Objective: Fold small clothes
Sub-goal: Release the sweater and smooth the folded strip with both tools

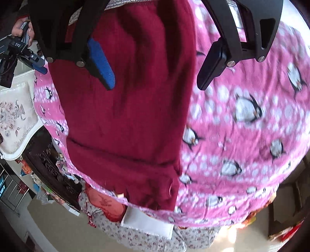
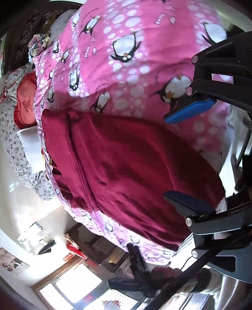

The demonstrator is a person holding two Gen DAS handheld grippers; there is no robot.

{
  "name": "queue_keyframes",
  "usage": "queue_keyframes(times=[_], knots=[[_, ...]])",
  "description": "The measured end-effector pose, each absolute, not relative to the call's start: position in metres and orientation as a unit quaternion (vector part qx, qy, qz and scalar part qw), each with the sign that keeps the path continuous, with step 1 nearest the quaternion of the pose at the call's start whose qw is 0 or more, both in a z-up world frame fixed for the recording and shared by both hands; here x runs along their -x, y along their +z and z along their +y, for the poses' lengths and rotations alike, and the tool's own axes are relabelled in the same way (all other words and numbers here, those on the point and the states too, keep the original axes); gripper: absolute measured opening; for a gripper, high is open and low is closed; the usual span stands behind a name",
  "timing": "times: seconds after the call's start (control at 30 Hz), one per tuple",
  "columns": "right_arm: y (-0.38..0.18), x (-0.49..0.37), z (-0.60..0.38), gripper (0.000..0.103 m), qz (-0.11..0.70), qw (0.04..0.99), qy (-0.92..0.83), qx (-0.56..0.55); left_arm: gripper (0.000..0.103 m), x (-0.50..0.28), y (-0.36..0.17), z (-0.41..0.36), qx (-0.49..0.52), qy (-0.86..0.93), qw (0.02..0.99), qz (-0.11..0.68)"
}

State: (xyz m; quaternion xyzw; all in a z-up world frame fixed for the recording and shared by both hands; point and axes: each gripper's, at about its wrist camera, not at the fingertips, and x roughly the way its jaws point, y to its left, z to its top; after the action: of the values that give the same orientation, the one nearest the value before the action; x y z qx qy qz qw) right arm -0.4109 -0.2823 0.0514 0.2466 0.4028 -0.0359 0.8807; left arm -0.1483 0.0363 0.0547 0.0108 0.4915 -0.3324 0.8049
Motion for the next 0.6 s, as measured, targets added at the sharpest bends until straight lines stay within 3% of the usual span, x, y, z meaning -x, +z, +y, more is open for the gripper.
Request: queue_keyframes(times=[0.1, 0.23, 0.47, 0.53, 0.6], knots=[[0.055, 0.407, -0.268, 0.084, 0.398, 0.888, -0.031, -0.227, 0.086, 0.155, 0.049, 0.038, -0.003, -0.329, 0.805, 0.494], [0.033, 0.414, -0.248, 0.084, 0.447, 0.880, -0.051, -0.154, 0.086, 0.165, 0.038, 0.047, -0.004, -0.325, 0.803, 0.499], [0.017, 0.454, -0.278, 0.084, 0.384, 0.873, -0.009, -0.299, 0.086, 0.165, 0.032, 0.078, 0.028, -0.304, 0.809, 0.502], [0.013, 0.454, -0.281, 0.078, 0.362, 0.874, 0.004, -0.326, 0.086, 0.164, 0.027, 0.084, 0.041, -0.300, 0.806, 0.509], [0.009, 0.447, -0.277, 0.055, 0.351, 0.872, 0.021, -0.342, 0.086, 0.164, 0.022, 0.086, 0.047, -0.298, 0.802, 0.516]])
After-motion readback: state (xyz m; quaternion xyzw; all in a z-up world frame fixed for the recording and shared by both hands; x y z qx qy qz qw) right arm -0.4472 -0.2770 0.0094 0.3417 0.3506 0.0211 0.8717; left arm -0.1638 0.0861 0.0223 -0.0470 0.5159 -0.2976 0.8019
